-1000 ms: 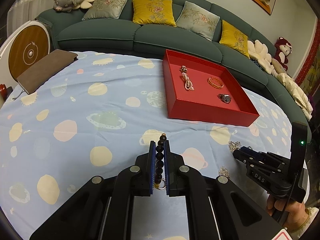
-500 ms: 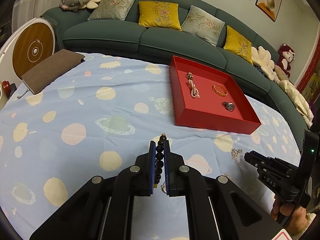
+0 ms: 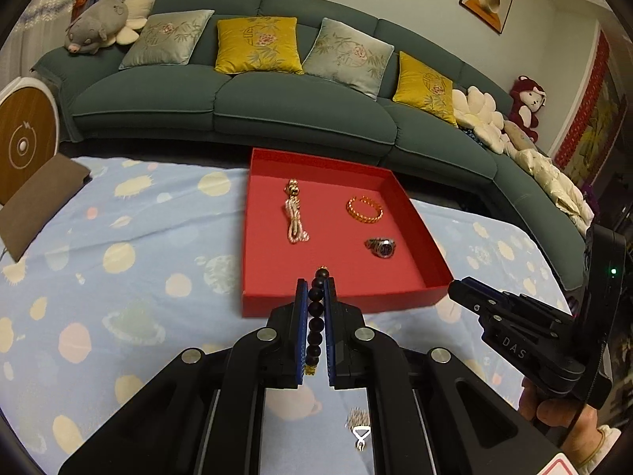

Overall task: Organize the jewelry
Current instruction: 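Lower the bracelet and ring into the red box and open both tools, then move both open tools back over the remaining jewelry on the bed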

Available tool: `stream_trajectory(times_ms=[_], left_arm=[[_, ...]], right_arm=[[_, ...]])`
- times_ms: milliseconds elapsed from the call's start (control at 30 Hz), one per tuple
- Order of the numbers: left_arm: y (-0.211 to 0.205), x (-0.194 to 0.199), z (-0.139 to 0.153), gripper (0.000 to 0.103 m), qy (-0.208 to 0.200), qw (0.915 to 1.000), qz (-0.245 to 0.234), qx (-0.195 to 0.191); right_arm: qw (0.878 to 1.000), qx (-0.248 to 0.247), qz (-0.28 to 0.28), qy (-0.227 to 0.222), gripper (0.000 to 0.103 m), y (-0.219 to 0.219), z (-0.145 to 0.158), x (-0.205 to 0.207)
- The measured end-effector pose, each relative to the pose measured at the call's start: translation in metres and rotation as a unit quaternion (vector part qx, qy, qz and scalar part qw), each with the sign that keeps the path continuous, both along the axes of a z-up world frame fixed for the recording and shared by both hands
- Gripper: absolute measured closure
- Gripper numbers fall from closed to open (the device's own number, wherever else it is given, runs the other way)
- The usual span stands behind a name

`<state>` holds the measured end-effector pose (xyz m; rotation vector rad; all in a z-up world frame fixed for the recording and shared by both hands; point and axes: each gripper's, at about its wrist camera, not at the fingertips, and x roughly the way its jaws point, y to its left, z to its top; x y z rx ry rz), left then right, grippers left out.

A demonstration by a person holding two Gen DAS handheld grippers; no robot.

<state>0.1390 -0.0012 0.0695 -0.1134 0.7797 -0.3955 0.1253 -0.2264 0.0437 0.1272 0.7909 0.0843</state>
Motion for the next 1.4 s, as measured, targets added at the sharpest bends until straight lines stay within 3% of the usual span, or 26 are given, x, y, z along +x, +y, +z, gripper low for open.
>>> stream_trajectory(times_ms=[133,333,533,833,900,933,967,1000,1233,1400], left_arm=[[-0.016,0.041,0.001,0.098,-0.003,1.0,0.004,-0.002],[-0.029,0.088,-0.028,0.098,0.023,0.9995,0.022,0.003],[-0.03,0.096,-0.051,0.098,0.037,0.9989,0.026,0.01],[-0.035,0.096,-0.056,0.098,0.046,0.9985,0.025,0.015],[-0.035,0.096,-0.055,0.093,0.047,0.9983,0.031,0.014],[-0.033,0.095,-0.055,0.083,0.048,0.9982,0.034,0.011],[-0.031,0.095,-0.052,0.062,0.047,0.998,0.041,0.011],[-0.029,0.093,-0.048,0.053,0.042,0.9977,0.052,0.01],[-0.015,0.056,-0.014,0.053,-0.011,0.9983,0.053,0.023],[0.011,0.021,-0.011,0.049,0.002,0.9981,0.062,0.01]], right_arm=[[1.0,0.007,-0.011,-0.011,0.086,-0.012,0.007,0.029],[1.0,0.005,-0.014,0.007,0.086,-0.014,-0.012,0.063],[1.0,-0.007,-0.004,0.022,0.086,-0.009,-0.028,0.077],[0.999,-0.011,-0.006,0.035,0.086,-0.01,-0.038,0.079],[0.999,-0.014,-0.005,0.038,0.084,-0.009,-0.039,0.079],[0.999,-0.015,-0.006,0.035,0.083,-0.009,-0.039,0.079],[0.999,-0.012,-0.005,0.031,0.076,-0.008,-0.037,0.079],[1.0,-0.013,-0.008,0.024,0.067,-0.009,-0.033,0.077],[0.999,0.004,-0.025,-0.02,0.064,-0.018,0.001,0.049],[0.999,0.014,-0.037,-0.019,0.064,-0.027,0.011,0.014]])
